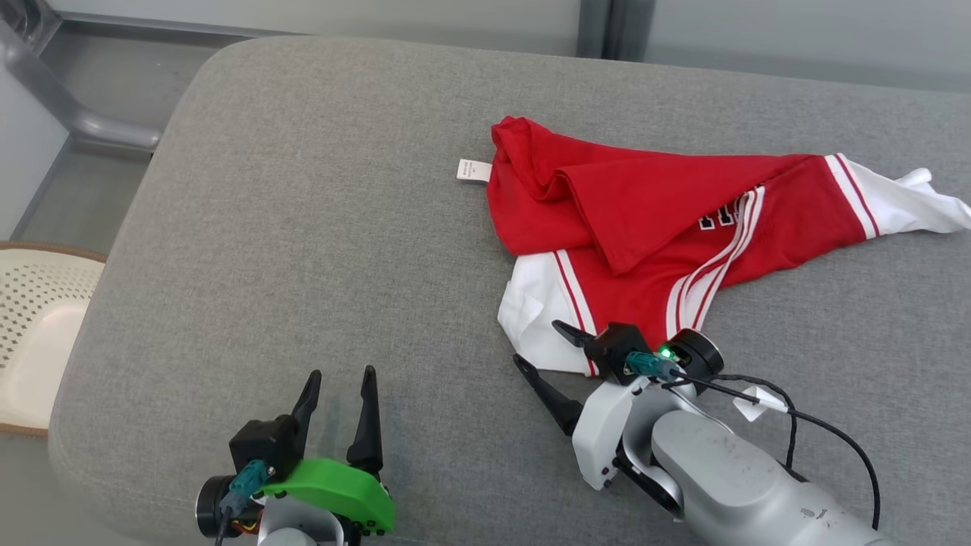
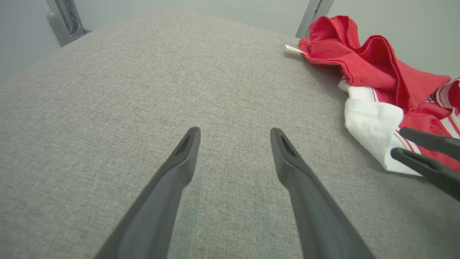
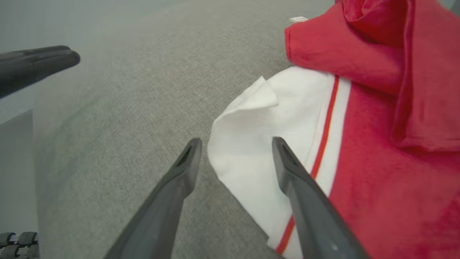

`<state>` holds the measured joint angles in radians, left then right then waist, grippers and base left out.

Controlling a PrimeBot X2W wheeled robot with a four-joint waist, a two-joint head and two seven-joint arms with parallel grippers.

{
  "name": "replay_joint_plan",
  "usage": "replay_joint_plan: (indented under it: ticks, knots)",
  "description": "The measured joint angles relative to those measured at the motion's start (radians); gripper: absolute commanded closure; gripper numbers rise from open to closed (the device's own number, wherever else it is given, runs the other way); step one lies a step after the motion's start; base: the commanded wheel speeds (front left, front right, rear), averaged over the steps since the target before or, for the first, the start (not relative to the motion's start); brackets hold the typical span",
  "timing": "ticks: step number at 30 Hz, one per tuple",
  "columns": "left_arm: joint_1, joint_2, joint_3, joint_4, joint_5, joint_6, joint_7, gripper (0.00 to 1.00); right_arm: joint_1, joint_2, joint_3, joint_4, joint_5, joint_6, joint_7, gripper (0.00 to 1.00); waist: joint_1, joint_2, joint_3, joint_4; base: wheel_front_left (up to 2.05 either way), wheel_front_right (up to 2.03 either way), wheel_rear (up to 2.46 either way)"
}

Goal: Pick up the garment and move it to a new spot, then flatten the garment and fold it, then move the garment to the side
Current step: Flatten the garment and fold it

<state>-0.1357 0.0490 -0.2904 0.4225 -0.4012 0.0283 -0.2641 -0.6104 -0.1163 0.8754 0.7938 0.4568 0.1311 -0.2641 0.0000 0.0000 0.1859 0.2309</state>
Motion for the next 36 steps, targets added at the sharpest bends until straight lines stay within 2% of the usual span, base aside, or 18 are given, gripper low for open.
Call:
replay_joint_plan:
  ticks: [3,4,5,6,12,18,23,30,36]
  knots:
    - [-0.007,0.0,-0.005,-0.006,-0.007,0.003,0.0,0.0,-0.02,0.009,0.021,0.047,0.009,0.0,0.0,0.0,0.0,0.0,0.018,0.018,0.0,0.0,0.0]
    - [-0.009,0.0,-0.007,-0.007,-0.013,0.003,0.0,0.0,-0.025,0.012,0.028,0.058,0.007,0.0,0.0,0.14,0.0,0.0,0.023,0.022,0.0,0.0,0.0]
    - [-0.012,0.0,-0.007,-0.01,-0.013,0.007,0.0,0.0,-0.032,0.014,0.035,0.077,0.006,0.0,0.0,0.36,0.0,0.0,0.03,0.027,0.0,0.0,0.0]
    - [-0.015,0.0,-0.008,-0.012,-0.014,0.007,0.0,0.0,-0.038,0.014,0.045,0.094,-0.004,0.0,0.0,1.0,0.0,0.0,0.036,0.032,0.0,0.0,0.0]
    - [-0.018,0.0,0.006,-0.017,-0.016,0.015,0.0,0.0,-0.059,-0.002,0.013,0.109,-0.037,0.001,-0.002,1.0,0.0,0.0,0.054,0.029,0.0,0.0,0.0]
    - [-0.016,0.0,0.033,-0.014,0.0,0.006,0.0,0.0,0.02,-0.131,-0.165,-0.032,-0.076,0.001,0.0,1.0,0.0,0.0,0.039,-0.032,0.0,0.0,0.0]
    - [-0.015,0.0,0.035,-0.01,0.007,-0.002,0.0,0.0,0.118,-0.199,-0.312,-0.132,-0.11,0.001,0.0,1.0,0.0,0.0,0.007,-0.101,0.0,0.0,0.0]
    - [0.001,0.0,0.047,0.003,0.015,-0.003,0.0,0.0,0.238,-0.241,-0.51,-0.239,-0.159,0.001,0.0,1.0,0.0,0.0,-0.035,-0.189,0.0,0.0,0.0]
    - [0.004,-0.001,0.054,0.014,0.018,-0.009,0.0,0.0,0.327,-0.236,-0.624,-0.253,-0.17,0.001,0.0,1.0,0.0,0.0,-0.062,-0.243,0.0,0.0,0.0]
